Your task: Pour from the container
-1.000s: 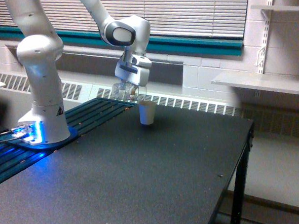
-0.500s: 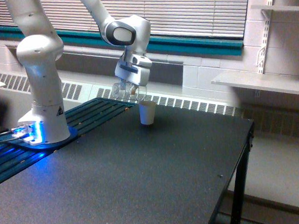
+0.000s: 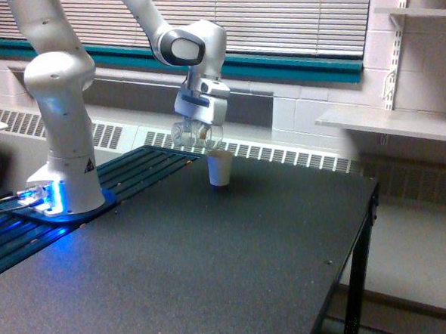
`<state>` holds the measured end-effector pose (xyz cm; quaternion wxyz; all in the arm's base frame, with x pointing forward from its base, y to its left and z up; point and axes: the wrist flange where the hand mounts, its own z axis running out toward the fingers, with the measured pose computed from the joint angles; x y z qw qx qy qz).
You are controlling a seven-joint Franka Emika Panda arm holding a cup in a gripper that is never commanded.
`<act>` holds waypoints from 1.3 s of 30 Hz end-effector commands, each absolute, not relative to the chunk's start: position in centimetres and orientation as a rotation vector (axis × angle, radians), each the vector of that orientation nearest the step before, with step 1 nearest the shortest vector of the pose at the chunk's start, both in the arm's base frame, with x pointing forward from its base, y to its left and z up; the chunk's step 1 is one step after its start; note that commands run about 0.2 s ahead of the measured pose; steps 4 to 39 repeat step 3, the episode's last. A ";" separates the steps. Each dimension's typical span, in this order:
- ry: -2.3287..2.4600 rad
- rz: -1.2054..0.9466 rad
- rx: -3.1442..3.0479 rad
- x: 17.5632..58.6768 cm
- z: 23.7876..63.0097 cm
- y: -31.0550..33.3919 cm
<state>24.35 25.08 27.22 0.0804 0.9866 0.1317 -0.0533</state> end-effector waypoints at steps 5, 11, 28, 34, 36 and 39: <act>0.382 -0.089 2.979 25.4 27.8 25.7; 0.382 -0.089 2.979 25.4 27.8 25.7; 0.382 -0.089 2.979 25.4 27.8 25.7; 0.382 -0.089 2.979 25.4 27.8 25.7; 0.382 -0.089 2.979 25.4 27.8 25.7; 0.382 -0.089 2.979 25.4 27.8 25.7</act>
